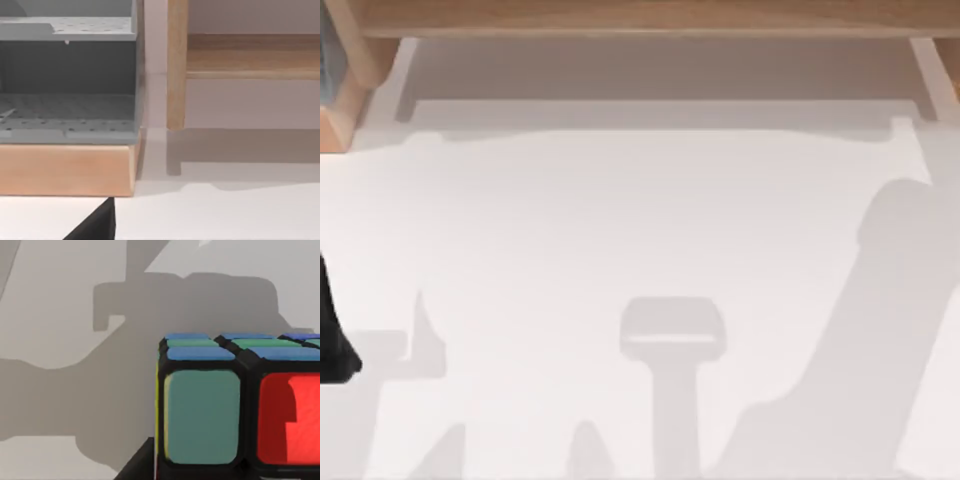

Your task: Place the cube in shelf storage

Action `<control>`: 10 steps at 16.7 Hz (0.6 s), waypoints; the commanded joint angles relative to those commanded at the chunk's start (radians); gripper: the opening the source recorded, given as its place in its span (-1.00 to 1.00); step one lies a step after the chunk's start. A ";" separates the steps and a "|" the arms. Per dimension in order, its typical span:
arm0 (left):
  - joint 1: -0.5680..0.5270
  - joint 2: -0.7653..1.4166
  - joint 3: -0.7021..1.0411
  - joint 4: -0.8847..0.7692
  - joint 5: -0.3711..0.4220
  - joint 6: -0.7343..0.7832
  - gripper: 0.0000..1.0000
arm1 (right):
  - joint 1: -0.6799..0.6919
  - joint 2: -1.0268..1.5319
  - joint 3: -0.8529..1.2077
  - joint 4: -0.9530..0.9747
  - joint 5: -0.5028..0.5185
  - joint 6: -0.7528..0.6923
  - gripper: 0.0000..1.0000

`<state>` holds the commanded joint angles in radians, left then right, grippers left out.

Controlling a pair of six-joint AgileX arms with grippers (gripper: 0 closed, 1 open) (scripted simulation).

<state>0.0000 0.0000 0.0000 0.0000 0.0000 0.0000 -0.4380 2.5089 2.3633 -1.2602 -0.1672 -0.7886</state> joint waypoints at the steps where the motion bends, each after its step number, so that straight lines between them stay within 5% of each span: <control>1: 0.000 0.000 0.000 0.000 0.000 0.000 1.00 | 0.005 0.007 0.026 -0.021 0.009 0.027 -1.00; 10: 0.000 0.000 0.000 0.000 0.000 0.000 1.00 | 0.044 0.054 0.172 -0.117 0.061 0.194 -1.00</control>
<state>0.0000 0.0000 0.0000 0.0000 0.0000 0.0000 -0.3942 2.5627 2.5358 -1.3775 -0.1064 -0.5949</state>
